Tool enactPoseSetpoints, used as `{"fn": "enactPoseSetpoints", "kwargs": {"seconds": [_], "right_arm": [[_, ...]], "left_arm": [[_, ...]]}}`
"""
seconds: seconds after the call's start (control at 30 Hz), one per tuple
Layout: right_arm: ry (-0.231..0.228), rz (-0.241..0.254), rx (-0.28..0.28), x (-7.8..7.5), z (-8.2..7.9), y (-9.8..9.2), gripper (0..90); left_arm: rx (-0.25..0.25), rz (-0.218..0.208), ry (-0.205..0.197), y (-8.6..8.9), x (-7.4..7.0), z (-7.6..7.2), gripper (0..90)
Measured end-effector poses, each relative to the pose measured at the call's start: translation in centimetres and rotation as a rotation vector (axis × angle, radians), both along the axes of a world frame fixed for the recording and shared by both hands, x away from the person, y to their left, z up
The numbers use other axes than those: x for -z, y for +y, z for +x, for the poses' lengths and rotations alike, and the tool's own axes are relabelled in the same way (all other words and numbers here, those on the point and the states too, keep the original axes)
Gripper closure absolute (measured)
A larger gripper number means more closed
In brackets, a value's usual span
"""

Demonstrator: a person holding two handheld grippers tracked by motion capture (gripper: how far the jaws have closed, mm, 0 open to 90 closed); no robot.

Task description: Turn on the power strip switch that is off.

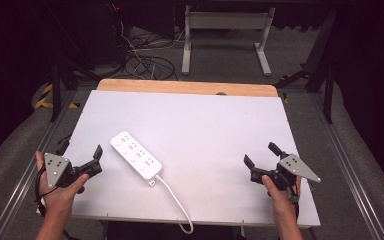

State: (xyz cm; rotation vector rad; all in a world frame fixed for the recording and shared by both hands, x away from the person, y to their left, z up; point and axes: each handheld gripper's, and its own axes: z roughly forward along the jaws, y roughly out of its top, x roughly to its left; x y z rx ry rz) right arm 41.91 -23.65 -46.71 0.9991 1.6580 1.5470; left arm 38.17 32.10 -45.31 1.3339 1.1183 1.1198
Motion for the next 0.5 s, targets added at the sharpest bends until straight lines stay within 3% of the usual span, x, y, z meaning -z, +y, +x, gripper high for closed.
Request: {"fn": "enactPoseSetpoints", "kwargs": {"seconds": [0.5], "right_arm": [[0.007,-0.002,-0.001,0.07,-0.04,-0.04,3.3]], "left_arm": [[0.005,-0.006,0.002,0.05,0.0,0.13,0.5]]}}
